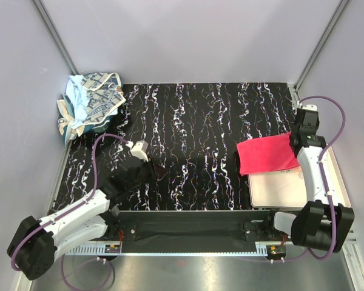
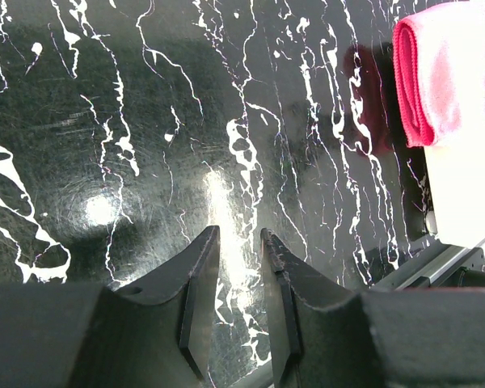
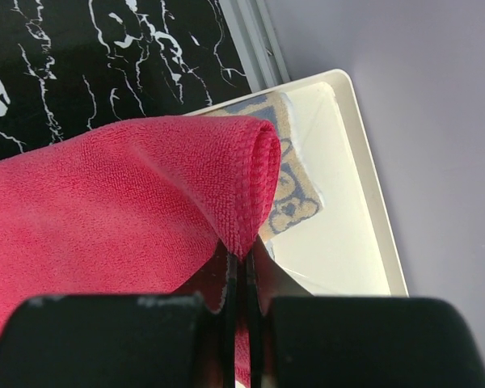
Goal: Fold and stack the towels
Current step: Neatly place the folded towel into the bin
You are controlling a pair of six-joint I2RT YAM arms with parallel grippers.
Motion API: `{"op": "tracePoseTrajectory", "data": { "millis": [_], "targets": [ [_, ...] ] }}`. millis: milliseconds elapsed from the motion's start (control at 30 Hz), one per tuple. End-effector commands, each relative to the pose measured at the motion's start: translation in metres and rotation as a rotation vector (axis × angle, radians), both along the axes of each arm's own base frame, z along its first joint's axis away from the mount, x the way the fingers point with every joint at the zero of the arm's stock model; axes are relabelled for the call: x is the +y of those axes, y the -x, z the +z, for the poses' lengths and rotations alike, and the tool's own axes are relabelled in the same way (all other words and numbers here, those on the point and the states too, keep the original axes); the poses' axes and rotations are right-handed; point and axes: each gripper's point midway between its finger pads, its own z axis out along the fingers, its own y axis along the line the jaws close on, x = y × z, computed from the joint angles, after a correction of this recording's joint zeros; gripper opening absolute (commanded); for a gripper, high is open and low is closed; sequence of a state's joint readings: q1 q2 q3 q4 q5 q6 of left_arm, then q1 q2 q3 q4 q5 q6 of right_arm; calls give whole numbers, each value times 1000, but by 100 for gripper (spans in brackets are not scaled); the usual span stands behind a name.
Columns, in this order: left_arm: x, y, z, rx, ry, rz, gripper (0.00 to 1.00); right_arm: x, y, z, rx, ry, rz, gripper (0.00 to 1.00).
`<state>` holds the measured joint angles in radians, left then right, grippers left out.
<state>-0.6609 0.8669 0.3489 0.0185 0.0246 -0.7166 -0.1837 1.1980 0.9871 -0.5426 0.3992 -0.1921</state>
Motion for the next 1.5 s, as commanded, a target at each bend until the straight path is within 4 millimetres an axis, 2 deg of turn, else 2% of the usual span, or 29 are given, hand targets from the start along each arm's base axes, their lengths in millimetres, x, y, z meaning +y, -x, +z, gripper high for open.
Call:
{"op": "tracePoseTrajectory", "data": {
  "millis": [0, 500, 867, 1067, 1133, 1167, 1267, 1300, 1333, 1400, 1467],
  "targets": [
    [-8, -1, 9, -31, 48, -21, 32, -17, -10, 26, -73, 49, -21, 0],
    [-9, -1, 8, -28, 47, -24, 32, -34, -7, 31, -59, 75, -51, 0],
    [-9, 0, 8, -25, 46, -25, 32, -47, -6, 48, -55, 119, -80, 0],
    [-9, 0, 8, -25, 49, -29, 32, -49, -6, 31, -33, 100, -84, 0],
    [-11, 0, 8, -23, 51, -36, 33, -48, -6, 23, -28, 87, -96, 11],
    [-11, 0, 7, -22, 50, -38, 33, -50, -6, 21, -29, 88, -104, 24],
    [-12, 0, 6, -19, 50, -42, 33, -55, -3, 18, -44, 94, -158, 47],
    [-12, 0, 6, -18, 50, -42, 33, -58, -2, 18, -52, 96, -178, 77],
    [-12, 0, 7, -19, 51, -42, 33, -58, -2, 17, -55, 89, -183, 98],
    [-13, 1, 6, -16, 51, -46, 33, -55, -4, 18, -64, 65, -181, 100],
    [-13, 0, 5, -14, 49, -46, 33, -55, -9, 29, -101, 40, -209, 100]
  ]
}}
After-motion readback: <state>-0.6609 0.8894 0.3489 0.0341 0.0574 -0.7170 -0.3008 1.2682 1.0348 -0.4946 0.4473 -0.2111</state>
